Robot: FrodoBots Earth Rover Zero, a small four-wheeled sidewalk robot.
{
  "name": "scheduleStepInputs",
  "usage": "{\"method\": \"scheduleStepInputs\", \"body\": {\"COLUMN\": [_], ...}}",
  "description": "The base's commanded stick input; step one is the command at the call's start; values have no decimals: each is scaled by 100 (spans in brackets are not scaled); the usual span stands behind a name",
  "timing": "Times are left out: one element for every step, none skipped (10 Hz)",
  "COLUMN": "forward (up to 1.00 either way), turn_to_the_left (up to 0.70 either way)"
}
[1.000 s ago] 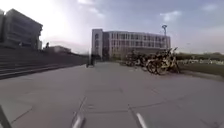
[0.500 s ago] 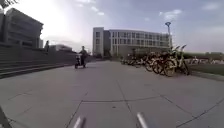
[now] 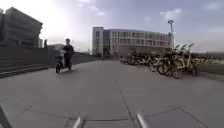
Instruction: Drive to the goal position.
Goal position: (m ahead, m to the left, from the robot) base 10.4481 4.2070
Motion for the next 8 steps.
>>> {"method": "scheduleStepInputs", "body": {"forward": [100, 100, 100, 100, 100, 100, 100, 100], "turn_to_the_left": [0, 0, 0, 0, 0, 0, 0, 0]}}
